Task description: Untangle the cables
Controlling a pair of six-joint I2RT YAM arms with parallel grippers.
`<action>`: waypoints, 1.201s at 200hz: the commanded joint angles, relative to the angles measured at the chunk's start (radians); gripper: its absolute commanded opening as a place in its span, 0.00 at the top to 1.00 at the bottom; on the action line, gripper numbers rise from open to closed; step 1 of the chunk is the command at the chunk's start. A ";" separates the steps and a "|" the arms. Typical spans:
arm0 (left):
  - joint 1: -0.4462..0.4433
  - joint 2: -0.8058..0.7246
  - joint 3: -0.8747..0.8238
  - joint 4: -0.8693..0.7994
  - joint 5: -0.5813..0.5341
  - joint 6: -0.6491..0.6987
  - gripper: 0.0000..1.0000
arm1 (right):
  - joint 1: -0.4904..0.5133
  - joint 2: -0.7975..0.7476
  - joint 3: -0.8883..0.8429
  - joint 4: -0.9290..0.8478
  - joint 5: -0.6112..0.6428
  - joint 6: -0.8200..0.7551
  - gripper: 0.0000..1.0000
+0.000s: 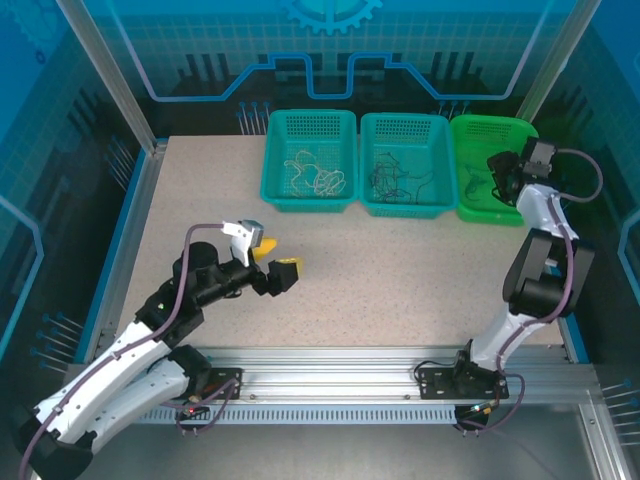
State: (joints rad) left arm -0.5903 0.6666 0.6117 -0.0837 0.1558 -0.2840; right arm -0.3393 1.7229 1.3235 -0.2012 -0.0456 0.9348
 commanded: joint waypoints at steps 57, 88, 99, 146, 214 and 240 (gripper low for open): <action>0.025 -0.028 -0.108 0.017 -0.601 0.050 0.01 | 0.290 -0.749 -0.553 0.071 0.236 -0.439 0.32; 0.062 -0.022 -0.180 0.128 -0.749 0.178 0.01 | 0.384 -0.907 -0.774 0.214 0.352 -0.604 0.03; 0.079 -0.013 -0.215 0.186 -0.781 0.218 0.01 | 0.406 -0.908 -0.823 0.248 0.391 -0.662 0.02; 0.227 0.126 -0.326 0.435 -0.761 0.274 0.01 | 0.449 -0.665 -0.910 0.518 0.402 -0.802 0.01; 0.501 0.654 -0.309 0.914 -0.375 0.281 0.01 | 0.445 -0.191 -0.933 1.081 0.293 -0.934 0.00; 0.544 0.873 -0.222 0.998 -0.294 0.323 0.01 | 0.433 -0.219 -0.915 0.997 0.308 -0.896 0.00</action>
State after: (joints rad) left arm -0.0902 1.3735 0.3286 0.6479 -0.2901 0.0078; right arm 0.1020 1.5120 0.4015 0.6735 0.2535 0.0444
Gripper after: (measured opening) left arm 0.988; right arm 0.999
